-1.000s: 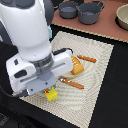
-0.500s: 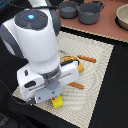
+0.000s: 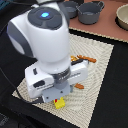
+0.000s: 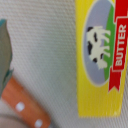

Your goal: Place the bread, butter, and milk from the table onto the serving area.

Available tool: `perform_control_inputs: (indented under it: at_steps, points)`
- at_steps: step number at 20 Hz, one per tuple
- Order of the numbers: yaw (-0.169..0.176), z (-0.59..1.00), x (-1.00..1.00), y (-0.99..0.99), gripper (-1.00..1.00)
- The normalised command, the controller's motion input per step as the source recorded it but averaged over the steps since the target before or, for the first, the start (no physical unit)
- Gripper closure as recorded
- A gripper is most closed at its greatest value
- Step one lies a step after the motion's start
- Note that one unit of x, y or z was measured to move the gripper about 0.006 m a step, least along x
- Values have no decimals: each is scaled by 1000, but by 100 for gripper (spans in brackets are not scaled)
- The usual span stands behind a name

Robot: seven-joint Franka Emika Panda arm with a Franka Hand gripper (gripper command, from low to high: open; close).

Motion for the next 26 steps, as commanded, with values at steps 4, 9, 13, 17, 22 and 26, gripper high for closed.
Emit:
perform_control_inputs:
  at_steps: [4,9,13,17,22,26]
  points:
    - [45,709,-764,592,-100]
    - [11,139,-832,523,-100]
    - [0,-19,-776,479,-100]
    - [2,-146,-739,550,-100]
    - [7,-119,-718,519,-100]
    - [40,-285,-729,436,-100]
